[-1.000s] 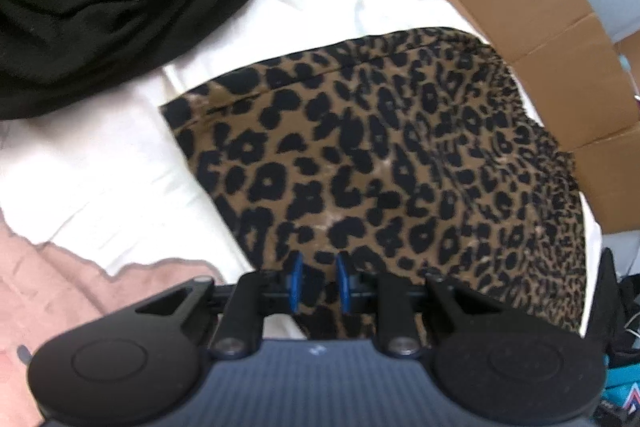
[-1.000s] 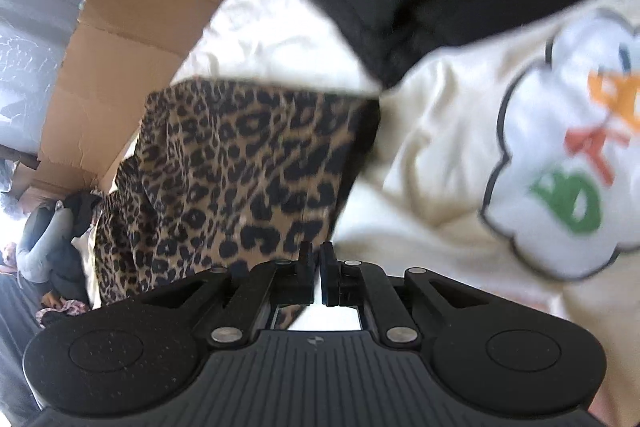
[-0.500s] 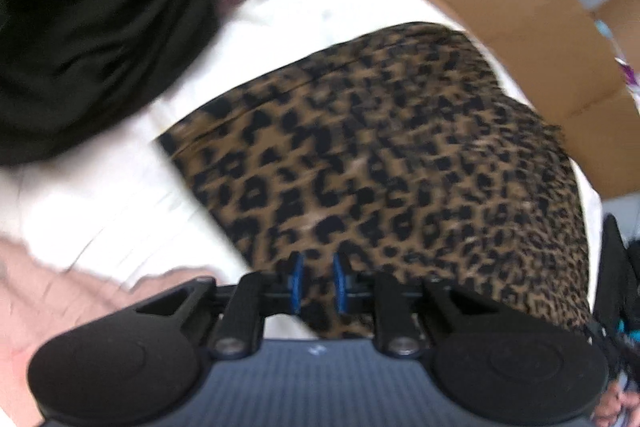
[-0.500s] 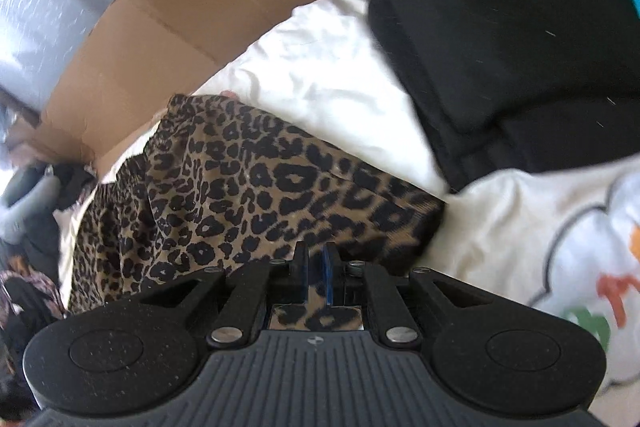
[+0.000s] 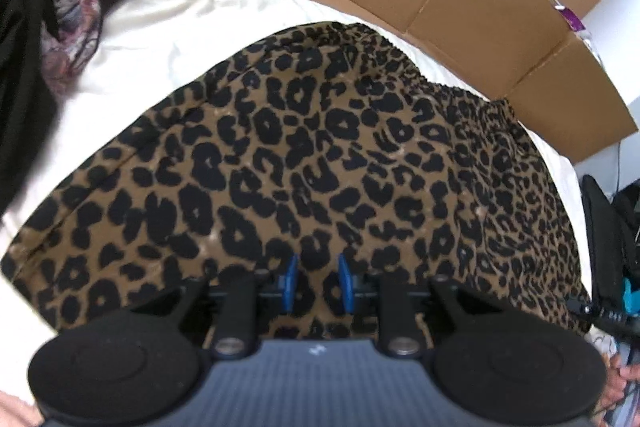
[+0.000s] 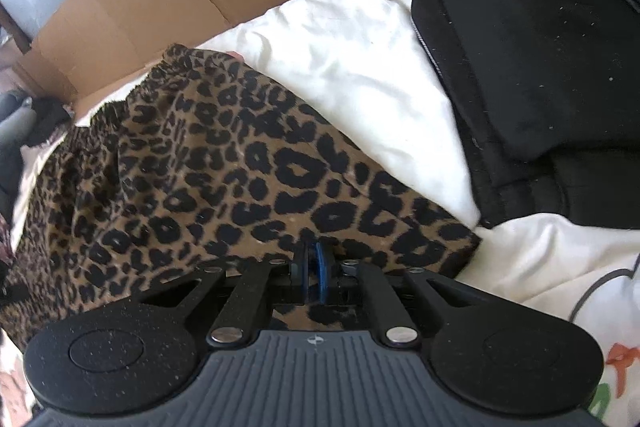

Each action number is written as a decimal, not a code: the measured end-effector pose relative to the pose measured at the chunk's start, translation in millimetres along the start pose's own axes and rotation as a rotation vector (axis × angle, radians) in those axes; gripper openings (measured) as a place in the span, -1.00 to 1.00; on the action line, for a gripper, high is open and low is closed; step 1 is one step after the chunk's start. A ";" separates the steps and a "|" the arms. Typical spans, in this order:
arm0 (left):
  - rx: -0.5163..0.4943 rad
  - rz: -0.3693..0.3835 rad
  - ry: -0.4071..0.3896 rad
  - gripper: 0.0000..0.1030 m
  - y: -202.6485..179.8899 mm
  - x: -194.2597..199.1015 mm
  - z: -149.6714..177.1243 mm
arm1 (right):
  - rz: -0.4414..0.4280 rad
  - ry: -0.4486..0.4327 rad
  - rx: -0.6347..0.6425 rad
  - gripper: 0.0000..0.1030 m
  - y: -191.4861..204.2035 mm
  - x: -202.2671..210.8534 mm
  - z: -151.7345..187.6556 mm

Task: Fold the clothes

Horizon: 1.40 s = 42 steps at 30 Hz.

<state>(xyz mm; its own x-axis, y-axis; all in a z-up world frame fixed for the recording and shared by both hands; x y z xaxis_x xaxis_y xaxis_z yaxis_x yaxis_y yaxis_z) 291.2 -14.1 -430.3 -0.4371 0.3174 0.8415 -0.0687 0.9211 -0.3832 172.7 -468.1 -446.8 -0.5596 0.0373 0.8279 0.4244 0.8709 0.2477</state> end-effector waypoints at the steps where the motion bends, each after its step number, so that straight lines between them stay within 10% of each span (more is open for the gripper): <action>1: -0.002 -0.014 0.005 -0.58 2.2 -3.6 0.8 | 0.010 -0.002 0.014 -0.81 -1.6 1.1 1.2; 8: 0.024 -0.083 0.028 -0.94 30.0 -4.1 15.6 | 0.082 -0.015 0.004 -0.82 -18.2 8.4 2.5; 33: -0.076 -0.020 -0.058 -0.84 -39.3 -54.7 -66.2 | 0.017 -0.068 0.282 -0.82 73.2 -52.5 -79.2; 42: -0.094 -0.133 -0.085 -0.95 -18.3 -70.1 -89.5 | 0.058 -0.040 0.336 -0.80 67.8 -72.5 -87.1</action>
<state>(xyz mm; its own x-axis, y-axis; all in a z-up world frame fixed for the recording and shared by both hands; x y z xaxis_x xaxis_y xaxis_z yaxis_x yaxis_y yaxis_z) 403.4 -33.1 -448.2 -0.5040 0.1749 0.8458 -0.0485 0.9720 -0.2299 304.1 -454.4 -446.1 -0.5721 0.1050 0.8135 0.2017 0.9793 0.0155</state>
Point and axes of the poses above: each gripper's, at about its wrist camera, not at the fingertips, and x roughly against the way its jaws point, y to its left, z to its underside, the point moved 9 cm from there along -x, roughly the way its jaws point, and after that the axes turned 5 degrees about x, right-handed, at the moved point
